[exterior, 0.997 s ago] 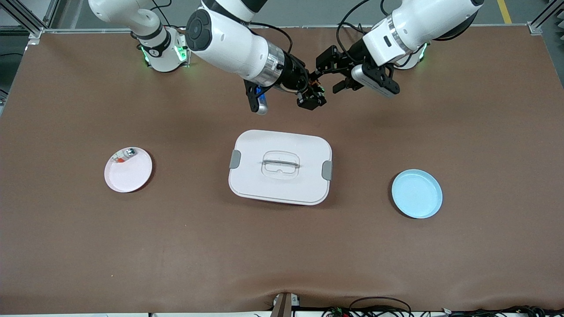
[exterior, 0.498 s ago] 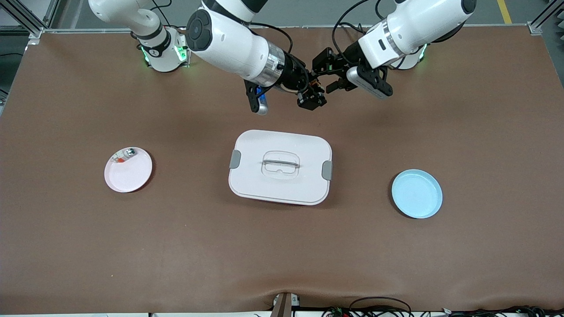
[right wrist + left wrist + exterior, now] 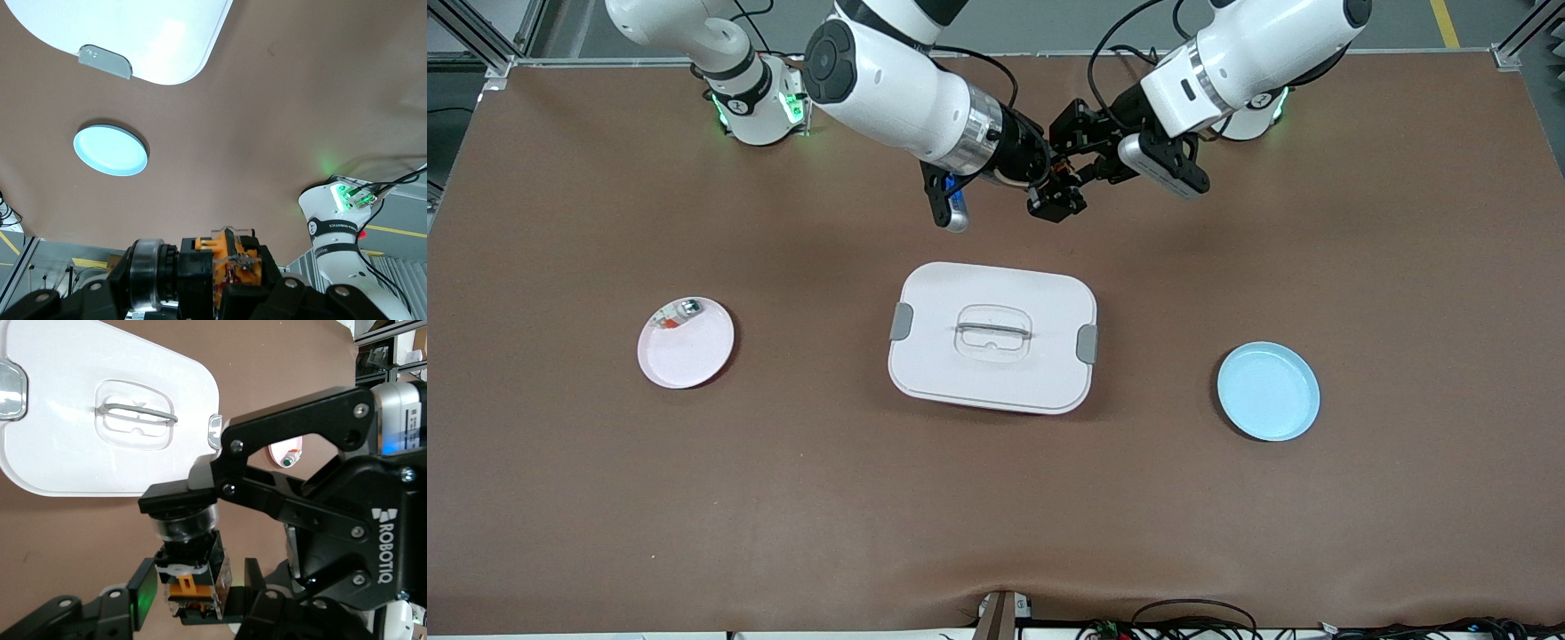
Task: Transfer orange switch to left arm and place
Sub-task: 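Hold the switch with the right gripper while the left gripper approaches it, then grasp the switch with the left gripper and open the right gripper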
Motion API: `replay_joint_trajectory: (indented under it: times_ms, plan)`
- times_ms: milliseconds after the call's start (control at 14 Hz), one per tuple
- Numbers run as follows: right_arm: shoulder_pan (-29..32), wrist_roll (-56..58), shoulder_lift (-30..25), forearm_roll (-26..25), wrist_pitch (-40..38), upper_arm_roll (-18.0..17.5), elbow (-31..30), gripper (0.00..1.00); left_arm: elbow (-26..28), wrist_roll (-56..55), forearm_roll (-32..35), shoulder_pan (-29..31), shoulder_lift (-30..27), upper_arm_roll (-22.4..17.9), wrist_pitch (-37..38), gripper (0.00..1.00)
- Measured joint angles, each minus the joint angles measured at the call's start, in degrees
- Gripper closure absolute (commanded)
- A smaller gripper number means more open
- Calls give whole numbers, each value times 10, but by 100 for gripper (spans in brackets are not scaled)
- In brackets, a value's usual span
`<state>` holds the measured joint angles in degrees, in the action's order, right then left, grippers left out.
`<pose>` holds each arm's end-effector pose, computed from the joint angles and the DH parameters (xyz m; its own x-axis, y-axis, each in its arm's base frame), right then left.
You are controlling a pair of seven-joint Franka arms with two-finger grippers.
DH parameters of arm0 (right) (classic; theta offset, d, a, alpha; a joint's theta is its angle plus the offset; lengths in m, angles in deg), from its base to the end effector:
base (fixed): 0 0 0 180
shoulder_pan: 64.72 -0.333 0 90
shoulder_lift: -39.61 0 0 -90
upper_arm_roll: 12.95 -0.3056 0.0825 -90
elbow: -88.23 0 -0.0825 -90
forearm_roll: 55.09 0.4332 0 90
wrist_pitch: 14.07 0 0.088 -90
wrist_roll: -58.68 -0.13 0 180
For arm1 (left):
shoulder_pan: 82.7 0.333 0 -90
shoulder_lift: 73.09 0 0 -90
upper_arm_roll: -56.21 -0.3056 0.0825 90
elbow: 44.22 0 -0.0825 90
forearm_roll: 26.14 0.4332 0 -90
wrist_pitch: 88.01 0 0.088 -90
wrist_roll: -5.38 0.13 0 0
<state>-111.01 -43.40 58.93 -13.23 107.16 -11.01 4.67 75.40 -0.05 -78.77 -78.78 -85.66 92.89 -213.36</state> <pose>0.5018 0.5563 0.4982 0.2235 -0.7101 -0.6677 -0.9654 -0.2557 -0.0513 0.4658 -0.3692 0.4940 0.9983 -0.0213 0.0550 -0.0528 -0.7385 0.6722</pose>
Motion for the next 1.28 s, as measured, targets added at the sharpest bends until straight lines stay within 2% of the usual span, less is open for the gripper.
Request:
replay_joint_trajectory:
  times_ms: [71,214,356,427,570,712,854,926,997,1282]
  plan:
    - [0,0,0,0,0,1,0,72,3,6,-1,2,0,0,-1,67]
    - [0,0,1,0,5,2,1,72,3,10,-12,5,4,0,-3,85]
    - [0,0,1,0,7,2,1,72,3,10,-16,6,5,0,-3,96]
    - [0,0,2,0,7,2,1,72,3,10,-17,6,6,0,-3,100]
    - [0,0,2,0,7,3,1,70,2,11,-17,6,8,0,-3,100]
    - [0,0,3,0,7,3,1,53,2,15,-17,6,10,0,-3,100]
    - [0,0,3,0,9,3,1,17,1,19,-17,7,11,0,-3,100]
    - [0,0,3,0,10,3,1,6,1,21,-17,7,11,0,-3,100]
    - [0,-1,3,1,9,2,2,0,1,33,-16,7,12,0,-3,100]
    - [0,-5,3,1,4,2,12,0,3,65,-1,8,20,1,-3,100]
